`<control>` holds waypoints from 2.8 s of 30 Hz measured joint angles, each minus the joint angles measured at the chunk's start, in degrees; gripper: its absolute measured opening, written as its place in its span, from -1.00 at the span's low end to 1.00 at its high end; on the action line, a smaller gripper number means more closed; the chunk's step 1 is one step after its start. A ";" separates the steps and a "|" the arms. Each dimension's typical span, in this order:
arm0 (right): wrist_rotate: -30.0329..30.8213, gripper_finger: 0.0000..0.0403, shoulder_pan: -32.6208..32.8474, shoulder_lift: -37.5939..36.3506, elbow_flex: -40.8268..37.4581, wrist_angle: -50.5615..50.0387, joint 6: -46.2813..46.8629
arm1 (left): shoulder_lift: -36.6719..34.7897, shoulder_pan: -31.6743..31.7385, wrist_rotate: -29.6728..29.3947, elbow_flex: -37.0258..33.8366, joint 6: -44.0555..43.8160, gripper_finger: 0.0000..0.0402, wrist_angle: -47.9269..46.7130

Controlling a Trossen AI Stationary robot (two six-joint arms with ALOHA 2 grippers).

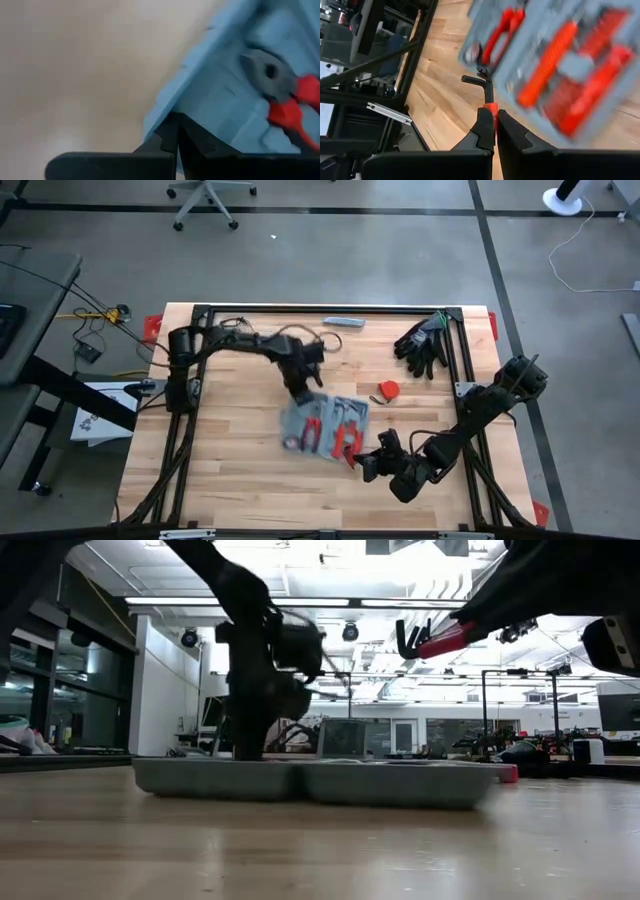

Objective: Prefit tool cases
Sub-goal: Put the orange hex key set into the gray prefit tool case

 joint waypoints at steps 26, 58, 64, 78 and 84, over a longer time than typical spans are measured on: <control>-10.38 -1.00 -12.81 11.63 1.99 21.08 -6.11 | -29.54 -35.61 -19.92 -41.77 -44.00 -1.00 44.24; -14.49 -1.00 -12.70 15.54 19.54 -16.49 5.35 | -3.31 -29.97 -2.08 -30.61 -32.89 -1.00 78.47; -14.88 -1.00 -13.28 18.00 19.54 -13.45 5.68 | -5.42 -30.17 -0.40 -30.61 -32.83 -1.00 79.77; -16.26 -1.00 -13.06 18.99 19.50 -13.17 5.18 | -8.80 -30.19 -3.19 -30.59 -29.83 -1.00 76.93; -16.90 -1.00 -13.09 18.99 19.50 -12.83 3.59 | -8.80 -30.21 -3.19 -30.59 -29.33 -1.00 76.33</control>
